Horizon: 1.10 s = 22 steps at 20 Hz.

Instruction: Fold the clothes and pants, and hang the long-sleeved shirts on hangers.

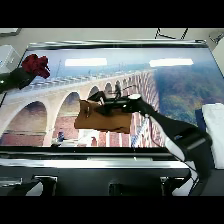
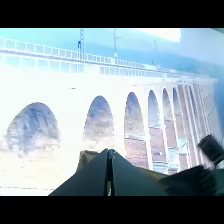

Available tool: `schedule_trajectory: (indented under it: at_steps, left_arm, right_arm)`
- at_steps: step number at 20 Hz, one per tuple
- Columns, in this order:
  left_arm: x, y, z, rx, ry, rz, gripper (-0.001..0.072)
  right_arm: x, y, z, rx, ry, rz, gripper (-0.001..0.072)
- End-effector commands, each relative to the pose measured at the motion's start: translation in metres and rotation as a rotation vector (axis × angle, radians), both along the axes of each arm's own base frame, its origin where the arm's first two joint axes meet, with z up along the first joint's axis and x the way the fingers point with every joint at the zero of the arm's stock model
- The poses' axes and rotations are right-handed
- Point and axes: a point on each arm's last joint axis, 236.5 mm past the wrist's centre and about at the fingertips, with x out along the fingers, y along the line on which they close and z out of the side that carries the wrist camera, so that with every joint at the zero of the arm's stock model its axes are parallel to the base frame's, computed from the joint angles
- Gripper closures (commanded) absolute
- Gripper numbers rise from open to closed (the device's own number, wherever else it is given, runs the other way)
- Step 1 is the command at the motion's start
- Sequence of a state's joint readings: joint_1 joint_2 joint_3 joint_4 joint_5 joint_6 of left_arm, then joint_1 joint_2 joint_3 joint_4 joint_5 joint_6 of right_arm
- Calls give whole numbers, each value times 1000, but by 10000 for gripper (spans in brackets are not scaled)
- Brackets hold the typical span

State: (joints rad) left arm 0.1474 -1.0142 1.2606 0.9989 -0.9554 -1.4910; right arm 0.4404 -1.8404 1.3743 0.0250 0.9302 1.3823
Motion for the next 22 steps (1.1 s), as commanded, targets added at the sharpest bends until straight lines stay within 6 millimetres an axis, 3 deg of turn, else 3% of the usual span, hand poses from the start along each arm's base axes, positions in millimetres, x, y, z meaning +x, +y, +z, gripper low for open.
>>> schedule_trajectory:
  at_steps: [1,3,5,6,7,8,10,13,16,18,20,21,22]
  left_arm:
    - [-11,15,-8,77,21,19,690]
    - [-12,19,-13,99,34,23,690]
    - [-13,19,-14,100,40,20,690]
    - [-14,18,-15,100,46,17,690]
    - [-15,18,-17,100,52,14,690]
    - [-15,17,-17,99,54,12,690]
    - [-15,17,-17,97,55,14,690]
    - [-15,14,-16,81,53,10,690]
    - [-15,11,-14,63,50,5,690]
    - [-15,8,-12,47,47,0,690]
    - [-15,5,-11,34,45,-3,689]
    - [-15,5,-11,35,45,-4,690]
    - [-15,6,-11,35,45,-3,689]
  right_arm:
    - [27,-74,33,-1,-81,-11,30]
    - [18,-156,16,-250,-75,35,30]
    - [-16,-258,-30,-645,61,84,49]
    - [-36,-297,-50,-799,147,82,51]
    - [-52,-316,-67,-876,199,78,51]
    - [-62,-308,-80,-850,221,75,51]
    - [-76,-262,-101,-678,196,90,52]
    - [-77,-219,-108,-489,137,91,110]
    - [-59,-199,-107,-391,117,33,114]
    - [-51,-190,-111,-361,129,-3,168]
    - [-53,-181,-115,-348,141,5,373]
    - [-51,-178,-110,-332,115,10,560]
    - [-48,-175,-99,-289,86,12,677]
